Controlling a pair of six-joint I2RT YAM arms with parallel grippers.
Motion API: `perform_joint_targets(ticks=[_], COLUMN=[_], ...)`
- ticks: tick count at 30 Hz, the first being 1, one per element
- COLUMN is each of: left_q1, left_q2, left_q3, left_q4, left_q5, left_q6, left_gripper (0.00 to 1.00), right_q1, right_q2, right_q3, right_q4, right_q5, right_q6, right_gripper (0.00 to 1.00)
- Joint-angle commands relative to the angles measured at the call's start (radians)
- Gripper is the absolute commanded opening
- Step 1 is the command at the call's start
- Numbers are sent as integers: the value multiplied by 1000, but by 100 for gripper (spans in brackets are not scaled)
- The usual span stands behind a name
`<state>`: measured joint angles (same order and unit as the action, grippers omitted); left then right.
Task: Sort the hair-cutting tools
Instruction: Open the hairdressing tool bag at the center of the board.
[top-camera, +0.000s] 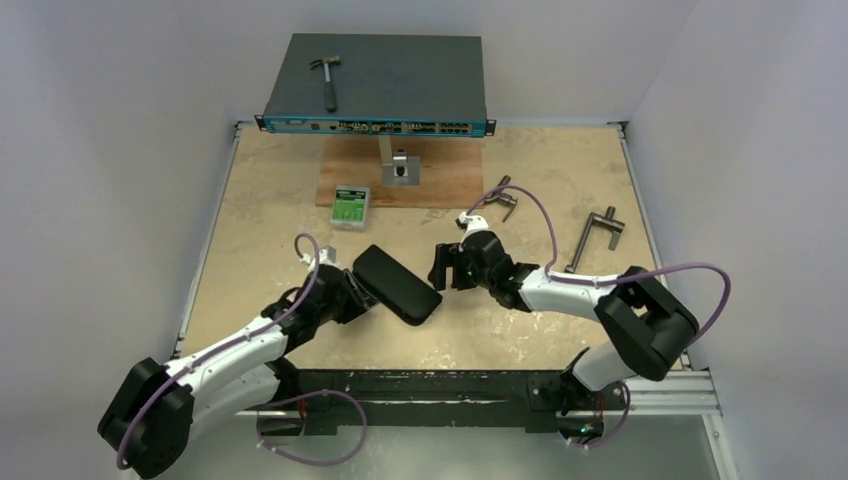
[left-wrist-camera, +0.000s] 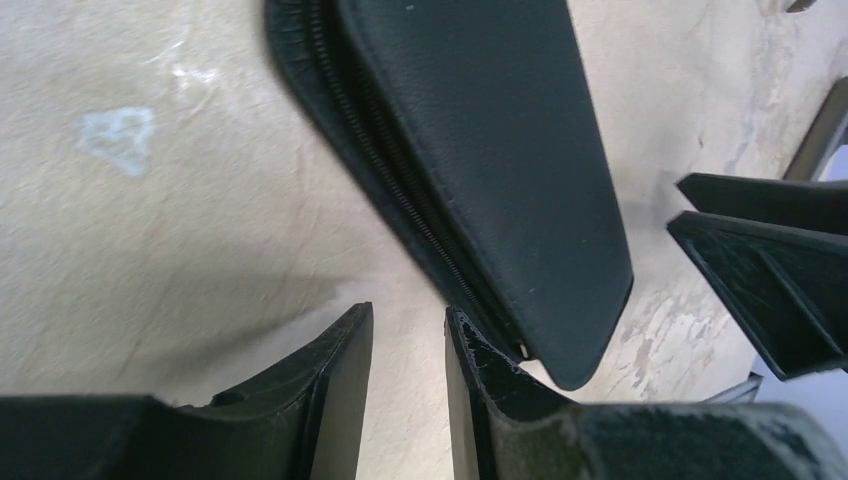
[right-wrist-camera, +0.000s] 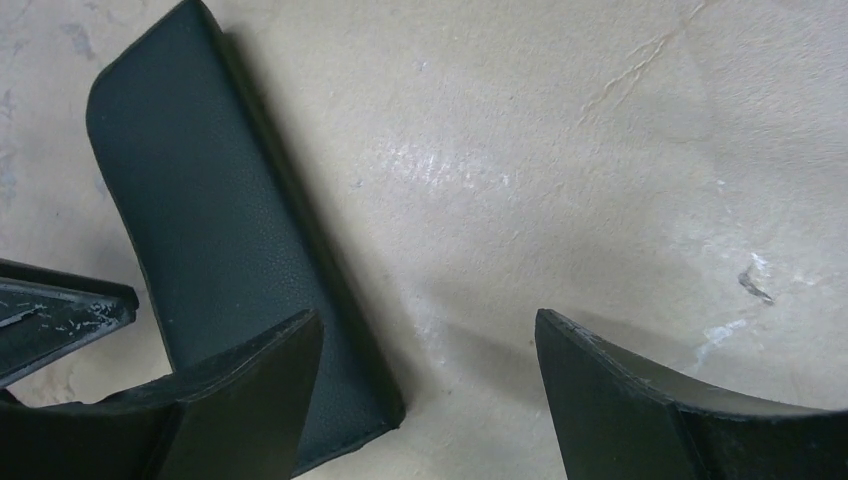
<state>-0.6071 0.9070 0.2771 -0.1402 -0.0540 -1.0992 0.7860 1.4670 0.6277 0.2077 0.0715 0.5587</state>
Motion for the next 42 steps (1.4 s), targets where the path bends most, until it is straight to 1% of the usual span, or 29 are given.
perform_joint_targets(ticks=[1,3,6,10,15,22,28,30,32,34,36,38,40,42], left_q1=[3,4,3,3,4,4,4,4,4,3,3,4,3,3], left_q2=[75,125,198,245,286,310,328,344,363,384,400,409,412,415], left_q3=[42,56,72,93,135,161,173,181,194,210,229,256,275,287], left_q4=[177,202,246,285,305,306,297,301,306,310,315,310,301,292], left_q5=[48,49,88,105,136,162,170,176,184,192,203,209,214,216], left_q6=[40,47,52,64,90,107,122,125,127,127,126,129,135,141], left_gripper=[32,32,32,32,32,32,32,32,32,32,32,32,32,32], right_q1=[-16,-16,-17,-16,-16,-10,53,66,71,71,71,67,43,9], right_q2=[58,77,93,83,41,-63,-105,-135,-181,-256,-341,-408,-435,-399], right_q3=[61,49,22,-37,-122,-266,-327,-336,-339,-339,-334,-335,-319,-295], right_q4=[76,105,140,197,262,319,347,334,284,226,127,63,28,37], right_q5=[-171,-216,-279,-341,-363,-345,-315,-295,-255,-187,-104,-35,3,-18], right_q6=[18,32,47,77,127,195,242,248,245,235,227,246,222,187], right_gripper=[79,79,79,78,77,72,71,71,71,71,72,73,74,73])
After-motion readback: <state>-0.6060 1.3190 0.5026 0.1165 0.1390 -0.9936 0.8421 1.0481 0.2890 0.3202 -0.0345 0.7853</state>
